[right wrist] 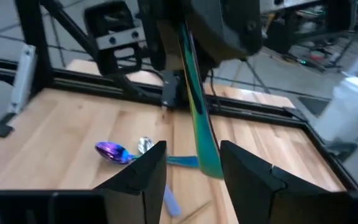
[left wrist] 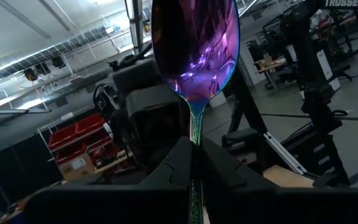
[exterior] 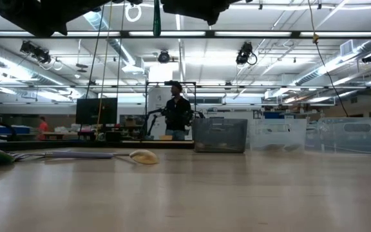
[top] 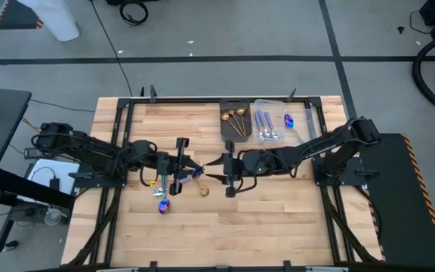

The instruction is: Sort silverware by color (type)

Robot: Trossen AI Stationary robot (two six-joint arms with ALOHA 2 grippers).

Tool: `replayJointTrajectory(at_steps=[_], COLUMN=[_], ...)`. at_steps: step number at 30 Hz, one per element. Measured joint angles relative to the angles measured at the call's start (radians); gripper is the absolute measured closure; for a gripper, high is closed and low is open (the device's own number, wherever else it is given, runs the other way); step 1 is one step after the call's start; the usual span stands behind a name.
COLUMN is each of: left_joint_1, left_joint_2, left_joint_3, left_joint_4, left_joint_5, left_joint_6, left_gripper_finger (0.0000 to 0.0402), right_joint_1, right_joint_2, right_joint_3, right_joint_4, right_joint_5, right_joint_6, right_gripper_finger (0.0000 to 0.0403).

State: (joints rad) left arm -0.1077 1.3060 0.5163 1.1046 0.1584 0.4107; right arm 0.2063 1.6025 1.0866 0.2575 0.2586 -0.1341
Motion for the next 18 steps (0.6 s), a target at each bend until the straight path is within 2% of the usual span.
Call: replayJointTrajectory(at_steps=[7, 12, 18], left_joint_1=[0.000, 0.000, 0.000], left_joint_2=[0.000, 0.000, 0.000], left_joint_3=[0.000, 0.000, 0.000], left_joint_4=[0.006, 0.007, 0.008], left_joint_5=[0.000, 0.004, 0.023], left_joint_6=[-0.006, -0.028, -0.044], left_gripper_finger=[0.0377, 0.0377, 0.0377], right_joint_1=[-0.069, -0.120, -0.153], right_joint_2=[-0.014, -0.013, -0.013], right_joint_3=[0.000, 0.000, 0.000], right_joint_4=[0.014, 0.037, 0.088], right_joint_5=[-0.141, -0.332, -0.501], right_joint_6=[0.001, 0.017, 0.052], right_gripper_finger=[0.0243, 0.0243, 0.0243])
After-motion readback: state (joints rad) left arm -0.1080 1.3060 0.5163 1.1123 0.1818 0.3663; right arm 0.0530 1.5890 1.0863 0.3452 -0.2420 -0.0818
